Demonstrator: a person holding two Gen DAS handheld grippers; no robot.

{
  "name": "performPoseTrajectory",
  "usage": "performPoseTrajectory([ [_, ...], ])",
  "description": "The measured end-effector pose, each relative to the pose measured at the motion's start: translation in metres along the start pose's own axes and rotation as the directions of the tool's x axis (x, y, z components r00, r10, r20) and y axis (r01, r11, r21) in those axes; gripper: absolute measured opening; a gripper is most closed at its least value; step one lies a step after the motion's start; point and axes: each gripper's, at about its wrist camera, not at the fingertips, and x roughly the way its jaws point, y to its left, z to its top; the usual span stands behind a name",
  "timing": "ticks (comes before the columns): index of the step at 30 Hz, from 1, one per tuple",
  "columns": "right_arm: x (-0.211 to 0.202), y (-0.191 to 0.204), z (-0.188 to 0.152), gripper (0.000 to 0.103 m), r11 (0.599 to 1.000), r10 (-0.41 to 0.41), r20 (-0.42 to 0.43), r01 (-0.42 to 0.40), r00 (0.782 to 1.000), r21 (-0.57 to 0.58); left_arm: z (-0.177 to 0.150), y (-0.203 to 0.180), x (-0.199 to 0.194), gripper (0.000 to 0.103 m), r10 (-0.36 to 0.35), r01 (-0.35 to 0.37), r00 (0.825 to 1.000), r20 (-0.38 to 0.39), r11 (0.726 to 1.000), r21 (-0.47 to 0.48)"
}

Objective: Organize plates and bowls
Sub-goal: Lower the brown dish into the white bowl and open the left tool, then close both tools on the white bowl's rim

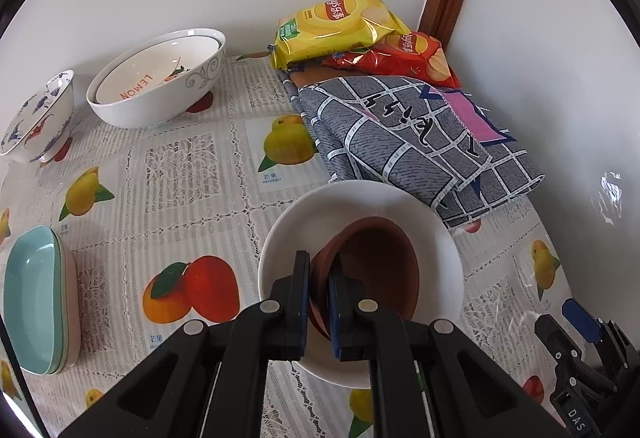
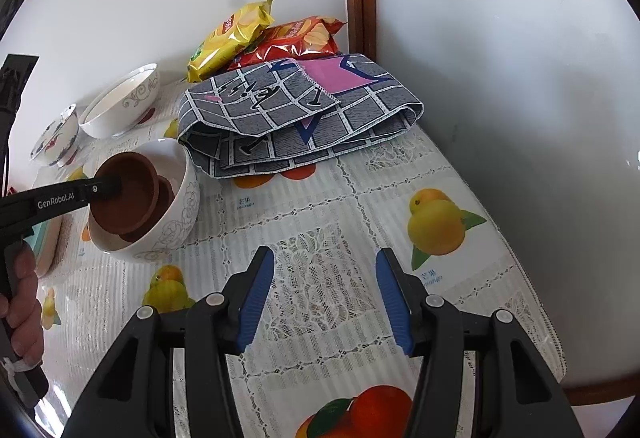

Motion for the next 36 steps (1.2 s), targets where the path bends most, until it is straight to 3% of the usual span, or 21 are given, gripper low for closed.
performPoseTrajectory([
  [16, 0.0, 0.004, -0.007, 0.052, 1.0, 0.005, -0.024, -0.005, 1.0, -0.019, 0.001, 0.004, 0.015, 0.009, -0.046, 0.044, 0.997, -0.059, 0.998, -0.044],
  [22, -0.002, 0.017, -0.004, 0.052, 0.999, 0.023, -0.024, -0.024, 0.999, -0.038, 0.002, 0.007, 0.007, 0.026, -0.07, 0.067, 0.996, -0.063, 0.997, -0.037],
  [25, -0.004, 0.025, 0.002, 0.052, 0.998, 0.035, -0.015, -0.036, 0.999, -0.055, 0.003, 0.008, -0.003, 0.036, -0.05, 0.048, 0.998, -0.036, 0.998, -0.034],
  [31, -0.006, 0.042, 0.02, 0.052, 0.993, 0.091, 0.001, -0.091, 0.996, -0.079, 0.004, 0.015, -0.017, 0.037, -0.009, 0.009, 1.0, -0.004, 0.999, -0.039],
  [36, 0.0, 0.057, 0.035, 0.053, 0.987, 0.14, 0.0, -0.14, 0.99, -0.082, 0.004, 0.029, -0.015, 0.037, 0.023, -0.025, 0.999, -0.026, 0.998, -0.059],
])
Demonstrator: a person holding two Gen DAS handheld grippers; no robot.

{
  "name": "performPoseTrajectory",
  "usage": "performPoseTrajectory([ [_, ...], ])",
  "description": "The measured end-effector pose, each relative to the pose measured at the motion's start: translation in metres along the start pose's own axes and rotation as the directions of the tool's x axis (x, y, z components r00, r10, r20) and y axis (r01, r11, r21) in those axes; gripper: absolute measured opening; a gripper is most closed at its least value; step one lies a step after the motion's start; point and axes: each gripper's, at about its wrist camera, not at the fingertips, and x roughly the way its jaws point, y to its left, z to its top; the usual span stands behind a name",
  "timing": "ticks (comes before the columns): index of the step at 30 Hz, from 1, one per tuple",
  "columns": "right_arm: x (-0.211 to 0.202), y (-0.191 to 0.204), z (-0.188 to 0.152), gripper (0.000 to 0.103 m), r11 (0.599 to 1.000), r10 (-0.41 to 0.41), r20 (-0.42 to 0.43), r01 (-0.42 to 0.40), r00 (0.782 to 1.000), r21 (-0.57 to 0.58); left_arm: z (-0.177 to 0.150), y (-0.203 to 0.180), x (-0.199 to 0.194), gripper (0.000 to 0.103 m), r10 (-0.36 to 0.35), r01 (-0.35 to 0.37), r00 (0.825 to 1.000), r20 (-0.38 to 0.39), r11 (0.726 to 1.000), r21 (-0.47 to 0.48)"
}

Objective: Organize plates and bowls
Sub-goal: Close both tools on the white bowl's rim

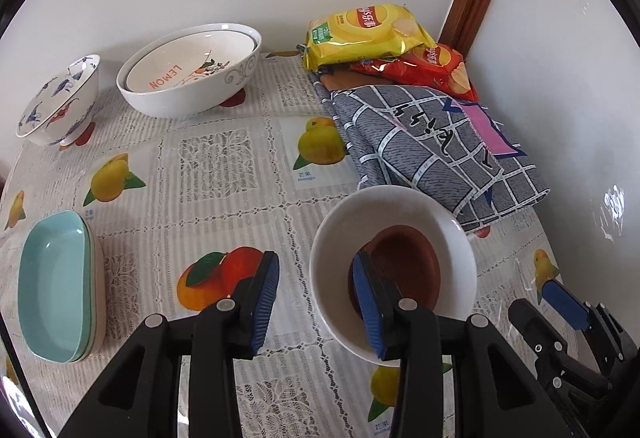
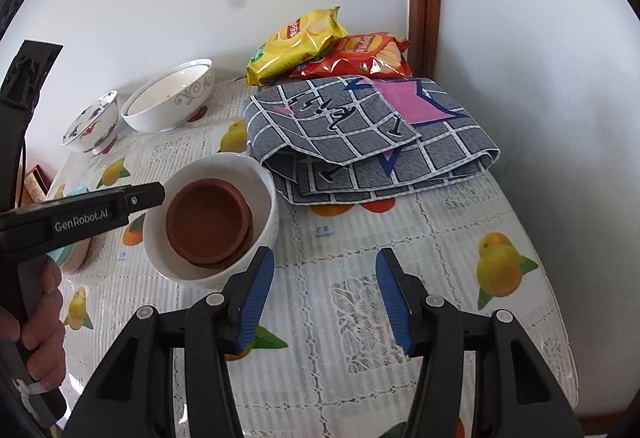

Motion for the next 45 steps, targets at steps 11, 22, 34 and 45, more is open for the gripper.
performPoseTrajectory([
  [11, 0.046, 0.019, 0.023, 0.041, 1.0, 0.009, -0.089, -0.009, 0.996, 0.006, -0.005, 0.011, 0.025, 0.037, -0.004, 0.002, 0.998, -0.063, 1.0, -0.021],
  [22, 0.068, 0.027, 0.021, 0.03, 0.999, -0.041, -0.135, 0.036, 0.99, -0.037, -0.005, 0.007, 0.044, 0.037, 0.01, -0.009, 0.995, -0.099, 1.0, 0.011],
  [34, 0.083, 0.023, 0.022, 0.036, 1.0, -0.028, -0.173, 0.025, 0.984, -0.019, -0.004, 0.009, 0.054, 0.043, 0.014, -0.012, 0.994, -0.113, 1.0, 0.016],
  [45, 0.083, 0.023, 0.021, 0.032, 1.0, 0.004, -0.152, -0.004, 0.988, 0.0, -0.006, 0.008, 0.054, 0.039, 0.002, 0.0, 0.996, -0.092, 1.0, 0.016],
])
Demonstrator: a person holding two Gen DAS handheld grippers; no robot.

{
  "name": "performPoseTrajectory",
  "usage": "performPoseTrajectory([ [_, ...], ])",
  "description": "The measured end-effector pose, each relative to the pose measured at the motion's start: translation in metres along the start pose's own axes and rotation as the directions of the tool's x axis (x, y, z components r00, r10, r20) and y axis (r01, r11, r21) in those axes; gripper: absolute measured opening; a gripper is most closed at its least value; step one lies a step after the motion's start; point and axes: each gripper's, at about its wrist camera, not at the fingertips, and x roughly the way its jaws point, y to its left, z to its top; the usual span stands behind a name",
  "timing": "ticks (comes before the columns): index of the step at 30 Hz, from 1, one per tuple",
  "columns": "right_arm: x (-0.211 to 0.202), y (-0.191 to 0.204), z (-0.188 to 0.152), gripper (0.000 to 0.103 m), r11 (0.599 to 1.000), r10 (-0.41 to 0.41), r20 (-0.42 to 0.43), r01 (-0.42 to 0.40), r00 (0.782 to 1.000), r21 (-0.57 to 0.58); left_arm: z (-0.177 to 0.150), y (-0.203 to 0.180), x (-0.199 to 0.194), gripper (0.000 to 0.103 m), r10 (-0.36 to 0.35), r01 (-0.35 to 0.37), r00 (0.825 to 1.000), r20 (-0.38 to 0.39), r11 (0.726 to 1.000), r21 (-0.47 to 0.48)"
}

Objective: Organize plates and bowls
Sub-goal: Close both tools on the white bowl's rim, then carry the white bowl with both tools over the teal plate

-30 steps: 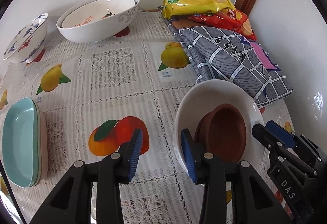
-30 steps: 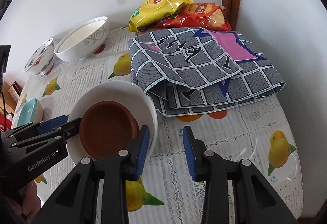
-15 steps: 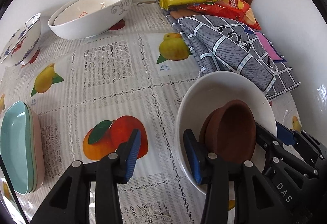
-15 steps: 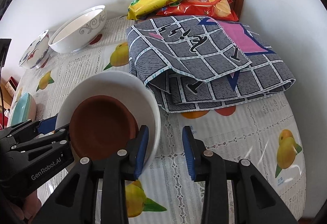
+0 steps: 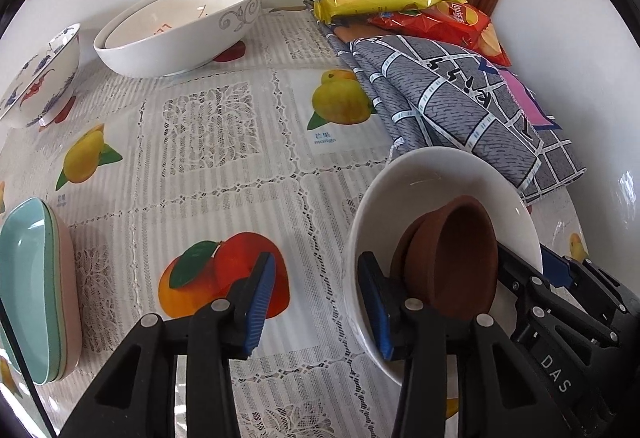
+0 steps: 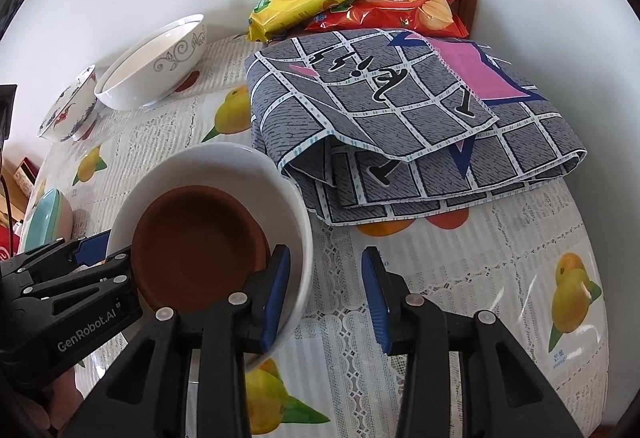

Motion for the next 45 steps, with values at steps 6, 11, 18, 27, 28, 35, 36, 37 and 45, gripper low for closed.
performPoseTrajectory([
  [6, -0.002, 0.004, -0.002, 0.012, 0.999, 0.04, 0.021, -0.04, 0.999, 0.024, -0.003, -0.013, -0.003, 0.013, -0.029, 0.028, 1.0, 0.007, 0.998, 0.05],
  [11, -0.005, 0.006, -0.005, 0.013, 0.999, 0.035, 0.023, -0.035, 0.999, 0.033, -0.006, -0.012, -0.005, 0.012, -0.033, 0.032, 0.999, 0.023, 0.999, 0.034],
  [18, -0.011, 0.001, -0.01, 0.012, 0.995, 0.061, 0.019, -0.062, 0.998, 0.082, -0.013, -0.007, -0.01, 0.011, -0.059, 0.059, 0.998, 0.019, 0.998, 0.018],
  [27, -0.024, 0.01, -0.023, 0.011, 0.992, 0.077, 0.002, -0.077, 0.997, 0.102, -0.03, 0.002, -0.022, 0.009, -0.051, 0.051, 0.999, 0.013, 0.999, -0.003],
  [28, -0.026, 0.013, -0.025, 0.011, 0.992, 0.076, 0.002, -0.076, 0.997, 0.098, -0.032, 0.003, -0.024, 0.009, -0.051, 0.051, 0.999, 0.015, 0.999, -0.004],
  [35, -0.046, 0.025, -0.034, 0.011, 0.993, 0.067, 0.022, -0.069, 0.997, 0.093, -0.043, 0.01, -0.044, 0.009, -0.051, 0.052, 0.998, 0.032, 0.998, -0.02],
  [36, -0.049, 0.027, -0.035, 0.011, 0.994, 0.066, 0.026, -0.068, 0.997, 0.091, -0.044, 0.012, -0.048, 0.009, -0.053, 0.054, 0.998, 0.037, 0.998, -0.023],
  [37, -0.053, 0.029, -0.036, 0.011, 0.994, 0.065, 0.029, -0.067, 0.997, 0.085, -0.046, 0.013, -0.051, 0.009, -0.054, 0.055, 0.998, 0.042, 0.998, -0.025],
  [45, -0.072, 0.045, -0.041, 0.011, 0.994, 0.077, 0.049, -0.08, 0.996, 0.074, -0.055, 0.026, -0.073, 0.009, -0.051, 0.054, 0.996, 0.068, 0.997, -0.048],
])
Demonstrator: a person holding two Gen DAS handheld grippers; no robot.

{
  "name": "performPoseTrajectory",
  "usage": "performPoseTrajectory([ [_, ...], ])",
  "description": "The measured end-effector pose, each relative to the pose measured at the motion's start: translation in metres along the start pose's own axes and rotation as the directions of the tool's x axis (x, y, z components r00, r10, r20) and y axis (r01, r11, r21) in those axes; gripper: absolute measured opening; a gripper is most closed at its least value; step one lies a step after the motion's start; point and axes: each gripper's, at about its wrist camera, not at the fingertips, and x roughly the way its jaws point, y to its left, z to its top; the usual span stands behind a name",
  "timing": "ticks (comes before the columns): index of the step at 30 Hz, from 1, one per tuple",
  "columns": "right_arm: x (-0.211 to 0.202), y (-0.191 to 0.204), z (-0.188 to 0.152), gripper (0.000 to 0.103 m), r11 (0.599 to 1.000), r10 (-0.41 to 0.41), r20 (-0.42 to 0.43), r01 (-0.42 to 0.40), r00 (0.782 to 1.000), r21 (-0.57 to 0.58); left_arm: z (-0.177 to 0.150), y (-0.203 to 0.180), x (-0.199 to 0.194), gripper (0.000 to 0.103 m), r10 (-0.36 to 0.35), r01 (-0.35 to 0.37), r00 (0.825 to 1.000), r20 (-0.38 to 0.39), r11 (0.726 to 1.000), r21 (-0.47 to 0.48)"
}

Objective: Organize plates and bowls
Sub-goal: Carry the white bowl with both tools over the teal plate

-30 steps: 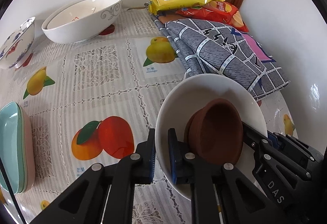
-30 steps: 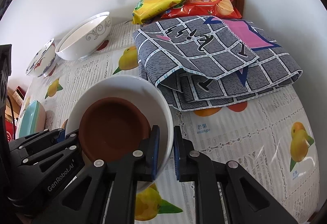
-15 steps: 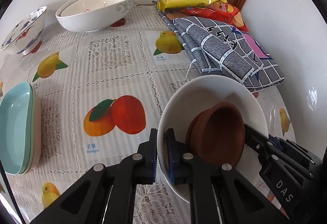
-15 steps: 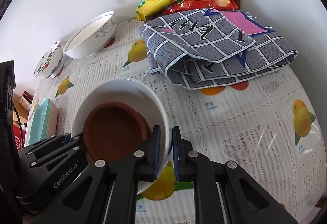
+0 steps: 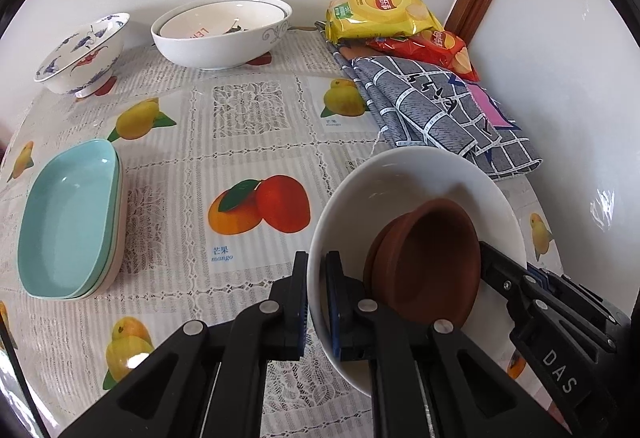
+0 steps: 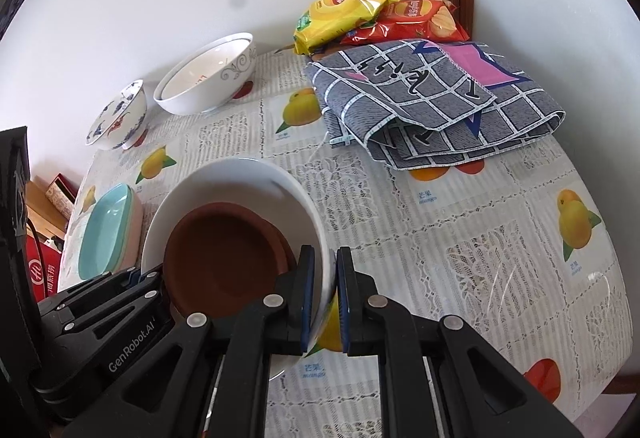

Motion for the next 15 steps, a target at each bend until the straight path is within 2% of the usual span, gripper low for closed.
performPoseTrajectory([
  [15, -0.017, 0.037, 0.009, 0.011, 0.999, 0.016, 0.042, -0.015, 0.999, -0.037, 0.009, 0.028, -0.028, 0.009, 0.008, -0.007, 0.999, 0.05, 1.0, -0.024],
])
